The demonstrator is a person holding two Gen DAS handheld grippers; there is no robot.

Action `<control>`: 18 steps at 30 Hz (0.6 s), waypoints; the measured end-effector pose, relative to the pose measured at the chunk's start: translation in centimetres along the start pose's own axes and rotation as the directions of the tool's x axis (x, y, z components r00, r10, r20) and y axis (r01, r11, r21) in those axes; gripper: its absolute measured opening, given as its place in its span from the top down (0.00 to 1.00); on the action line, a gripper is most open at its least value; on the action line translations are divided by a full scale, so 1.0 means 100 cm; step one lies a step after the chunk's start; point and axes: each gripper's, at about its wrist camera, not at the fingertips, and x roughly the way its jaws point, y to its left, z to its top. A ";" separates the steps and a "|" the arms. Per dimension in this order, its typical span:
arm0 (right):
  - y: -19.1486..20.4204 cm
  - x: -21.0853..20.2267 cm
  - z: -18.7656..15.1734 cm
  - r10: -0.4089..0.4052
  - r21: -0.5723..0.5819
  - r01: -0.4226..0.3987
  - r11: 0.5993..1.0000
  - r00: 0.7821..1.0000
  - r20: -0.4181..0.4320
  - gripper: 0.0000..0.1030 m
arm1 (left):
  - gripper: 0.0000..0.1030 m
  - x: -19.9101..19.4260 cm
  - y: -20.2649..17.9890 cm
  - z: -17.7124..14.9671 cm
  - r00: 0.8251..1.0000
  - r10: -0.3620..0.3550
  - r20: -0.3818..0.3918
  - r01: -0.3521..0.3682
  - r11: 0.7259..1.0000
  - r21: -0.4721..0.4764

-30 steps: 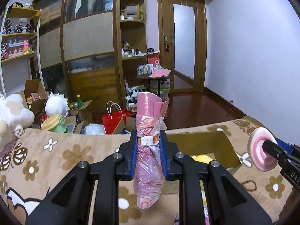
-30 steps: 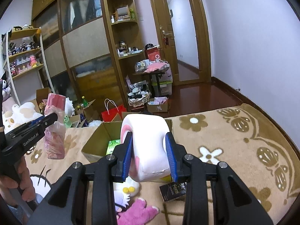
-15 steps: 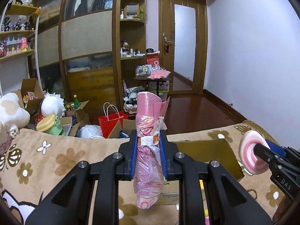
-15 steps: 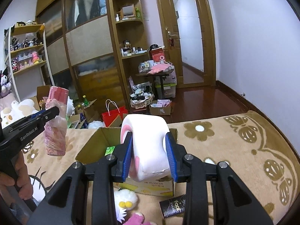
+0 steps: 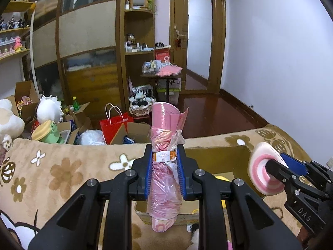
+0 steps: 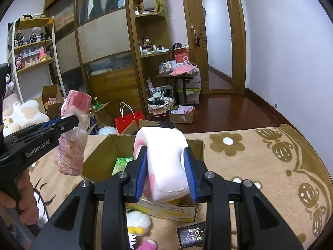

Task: Organize soft objects
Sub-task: 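Lift both items over the box and release them inside with both tools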

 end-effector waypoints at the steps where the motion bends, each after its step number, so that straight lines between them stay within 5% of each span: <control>1: 0.000 0.002 -0.001 -0.001 0.001 0.001 1.000 1.000 -0.003 0.65 | 0.81 0.003 0.000 -0.001 1.000 -0.003 -0.010 0.003 1.000 -0.002; 15: -0.007 0.030 -0.012 0.016 0.019 -0.015 1.000 0.998 -0.068 0.60 | 0.79 0.041 0.007 -0.015 0.986 -0.034 -0.163 0.026 0.998 -0.050; 18: -0.006 0.034 -0.014 0.016 0.019 -0.015 1.000 0.997 -0.076 0.57 | 0.72 0.045 0.009 -0.017 0.983 -0.027 -0.183 0.018 0.999 -0.051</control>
